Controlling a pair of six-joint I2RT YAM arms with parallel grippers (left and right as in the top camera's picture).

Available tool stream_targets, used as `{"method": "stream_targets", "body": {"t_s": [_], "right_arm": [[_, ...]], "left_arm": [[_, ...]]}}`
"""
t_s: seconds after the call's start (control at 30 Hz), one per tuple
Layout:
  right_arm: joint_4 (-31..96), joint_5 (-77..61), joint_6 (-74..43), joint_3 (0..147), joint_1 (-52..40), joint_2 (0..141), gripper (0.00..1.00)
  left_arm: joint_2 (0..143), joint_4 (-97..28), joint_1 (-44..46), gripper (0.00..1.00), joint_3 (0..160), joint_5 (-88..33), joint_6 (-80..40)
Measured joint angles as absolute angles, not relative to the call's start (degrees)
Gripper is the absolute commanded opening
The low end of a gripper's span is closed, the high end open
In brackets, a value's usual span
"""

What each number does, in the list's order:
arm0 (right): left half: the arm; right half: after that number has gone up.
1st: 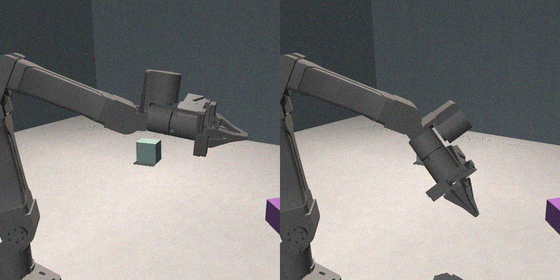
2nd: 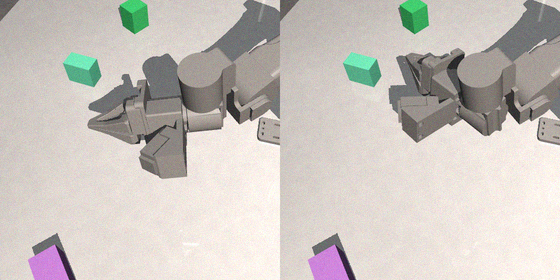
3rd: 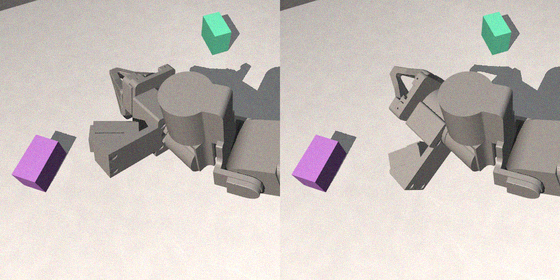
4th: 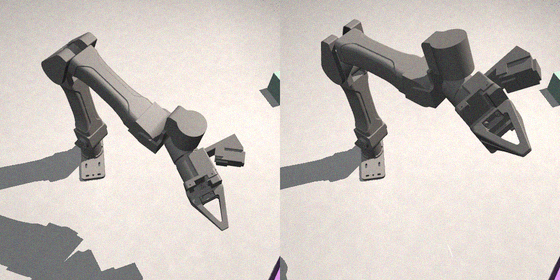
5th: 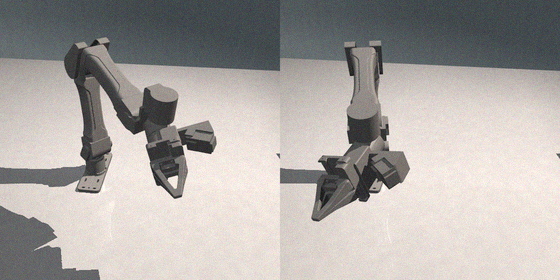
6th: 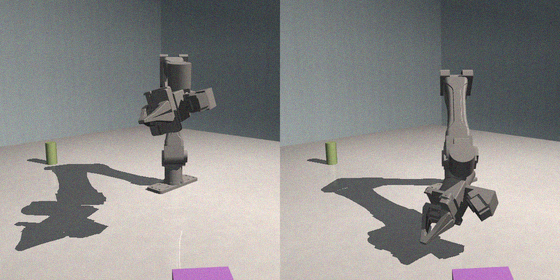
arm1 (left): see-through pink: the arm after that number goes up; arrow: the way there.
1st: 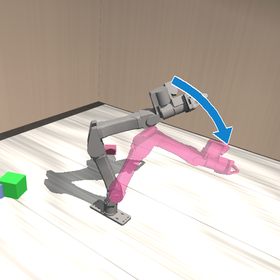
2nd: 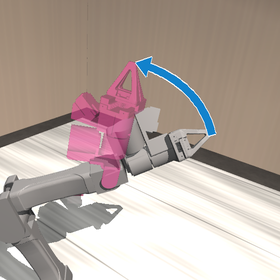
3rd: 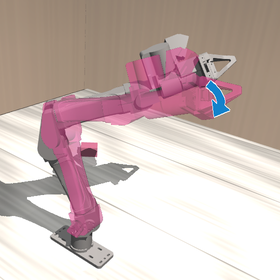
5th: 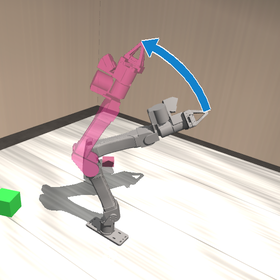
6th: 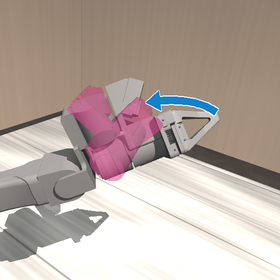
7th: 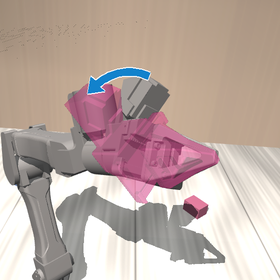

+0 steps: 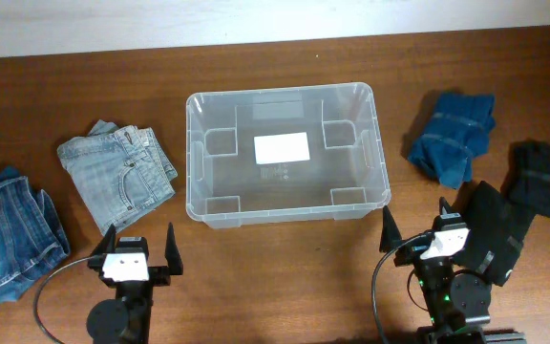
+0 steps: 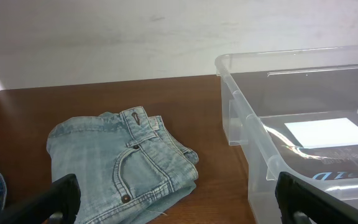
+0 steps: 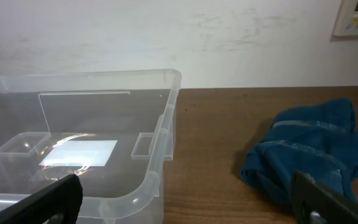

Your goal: Pack container

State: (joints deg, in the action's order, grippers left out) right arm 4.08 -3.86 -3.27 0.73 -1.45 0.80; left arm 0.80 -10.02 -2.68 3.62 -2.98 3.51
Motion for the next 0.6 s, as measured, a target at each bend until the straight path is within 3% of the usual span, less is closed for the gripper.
{"method": "stream_targets", "body": {"t_s": [0.6], "right_arm": [[4.1,-3.9,-3.2,0.7,-1.5,0.8,0.98]], "left_arm": [[0.8,-10.0,-2.7,1.00,3.6,-3.0,3.5]]}}
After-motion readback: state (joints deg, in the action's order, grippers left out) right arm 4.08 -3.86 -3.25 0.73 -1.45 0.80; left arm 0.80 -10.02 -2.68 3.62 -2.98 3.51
